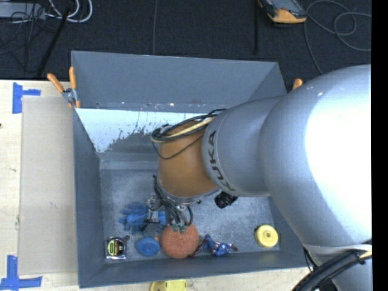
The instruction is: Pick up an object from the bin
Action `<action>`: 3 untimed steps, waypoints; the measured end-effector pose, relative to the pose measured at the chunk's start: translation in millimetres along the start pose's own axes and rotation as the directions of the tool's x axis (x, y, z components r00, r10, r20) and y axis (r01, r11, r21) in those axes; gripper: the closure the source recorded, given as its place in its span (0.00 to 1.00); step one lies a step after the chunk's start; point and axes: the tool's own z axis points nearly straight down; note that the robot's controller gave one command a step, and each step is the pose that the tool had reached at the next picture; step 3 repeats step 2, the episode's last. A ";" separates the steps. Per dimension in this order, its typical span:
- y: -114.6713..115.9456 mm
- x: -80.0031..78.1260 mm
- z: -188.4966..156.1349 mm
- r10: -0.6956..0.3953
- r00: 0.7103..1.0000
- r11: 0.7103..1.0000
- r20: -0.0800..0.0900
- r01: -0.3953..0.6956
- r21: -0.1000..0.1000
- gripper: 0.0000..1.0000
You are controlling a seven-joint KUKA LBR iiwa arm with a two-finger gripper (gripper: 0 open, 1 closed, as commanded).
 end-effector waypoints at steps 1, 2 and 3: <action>0.0 0.3 -1.4 0.000 1.000 1.000 -0.001 0.000 0.000 1.00; -0.5 1.3 -8.0 0.001 1.000 1.000 -0.003 -0.001 0.001 1.00; -0.5 1.3 -8.0 0.001 1.000 1.000 -0.003 -0.001 0.001 1.00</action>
Offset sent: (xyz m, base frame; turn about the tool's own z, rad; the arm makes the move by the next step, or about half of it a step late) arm -0.0001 0.0000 0.0387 0.0000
